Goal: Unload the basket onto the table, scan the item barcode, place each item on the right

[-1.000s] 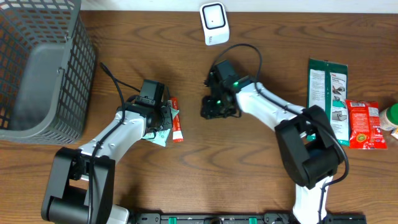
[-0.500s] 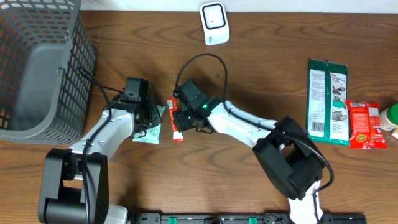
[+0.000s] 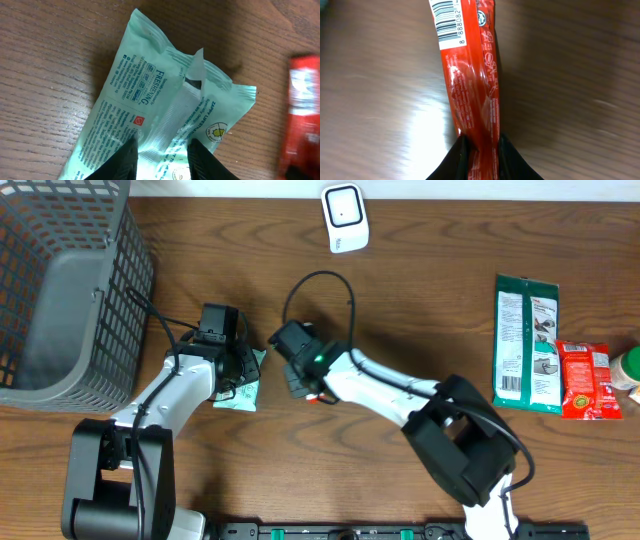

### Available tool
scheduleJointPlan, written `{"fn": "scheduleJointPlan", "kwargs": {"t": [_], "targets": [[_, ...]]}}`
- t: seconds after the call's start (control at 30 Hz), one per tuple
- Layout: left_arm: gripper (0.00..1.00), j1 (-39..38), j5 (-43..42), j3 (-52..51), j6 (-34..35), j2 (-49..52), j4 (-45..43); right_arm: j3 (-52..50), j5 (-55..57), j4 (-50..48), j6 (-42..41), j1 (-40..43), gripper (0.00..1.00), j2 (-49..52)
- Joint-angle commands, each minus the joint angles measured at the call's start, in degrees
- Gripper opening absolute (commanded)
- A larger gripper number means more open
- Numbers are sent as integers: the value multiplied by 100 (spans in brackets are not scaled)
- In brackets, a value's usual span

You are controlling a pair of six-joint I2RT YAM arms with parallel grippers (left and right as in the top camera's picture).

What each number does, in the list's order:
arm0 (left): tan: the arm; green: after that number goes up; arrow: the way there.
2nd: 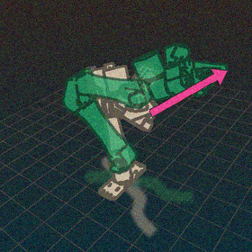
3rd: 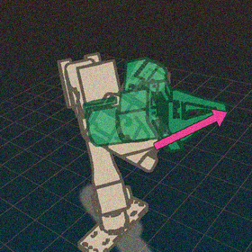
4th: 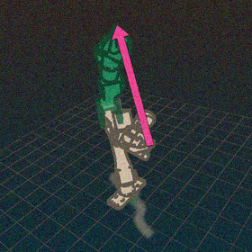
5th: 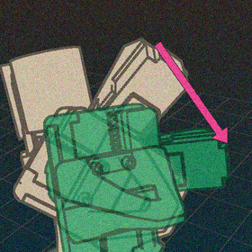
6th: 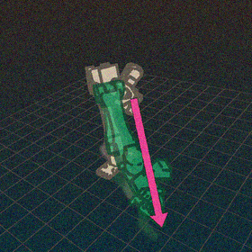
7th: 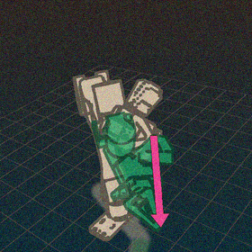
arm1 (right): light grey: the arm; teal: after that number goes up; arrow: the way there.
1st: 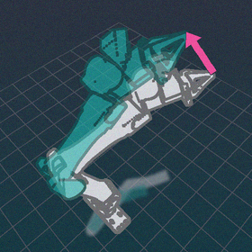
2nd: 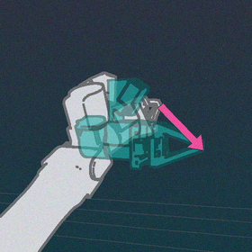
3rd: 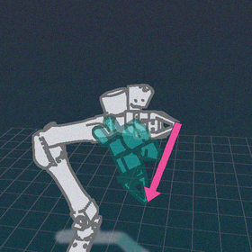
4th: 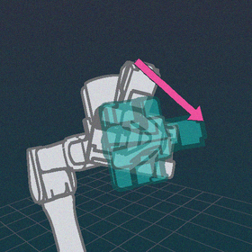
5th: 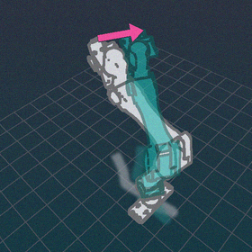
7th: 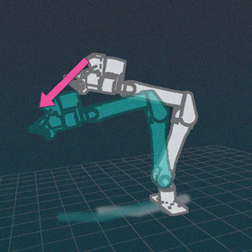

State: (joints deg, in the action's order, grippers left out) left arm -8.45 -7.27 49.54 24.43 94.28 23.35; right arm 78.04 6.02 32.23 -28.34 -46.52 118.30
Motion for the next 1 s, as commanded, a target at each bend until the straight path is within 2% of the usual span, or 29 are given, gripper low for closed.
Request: {"fn": "scheduleJointPlan", "kwargs": {"t": [0.0,0.1,0.17,0.23,0.4,0.53,0.6,0.7,0.8,0.87,0.97], "targets": [[36,66,129,-57,33,129,116,-142,660,610,85,505,15,20],[36,68,125,-57,35,129,116,-144,662,1147,474,903,18,20],[37,66,125,-57,35,129,116,-144,658,1331,575,1113,22,20],[40,66,125,-57,35,129,109,-144,656,1375,769,1250,37,20],[43,66,127,-57,33,129,48,15,660,1458,787,1320,39,-114],[49,66,127,-57,33,129,35,101,629,1703,1064,1309,54,-774],[53,66,127,-57,33,129,55,101,466,1875,1064,1311,53,-962],[64,66,127,-57,33,129,57,81,398,2166,1064,1309,35,-990],[66,66,127,-57,35,129,57,-55,278,2144,1113,1305,21,-975],[66,66,127,-57,33,129,57,-157,251,2090,1272,1305,16,-964],[66,66,127,-57,35,129,57,-365,249,1784,1342,1305,19,-944]]}}
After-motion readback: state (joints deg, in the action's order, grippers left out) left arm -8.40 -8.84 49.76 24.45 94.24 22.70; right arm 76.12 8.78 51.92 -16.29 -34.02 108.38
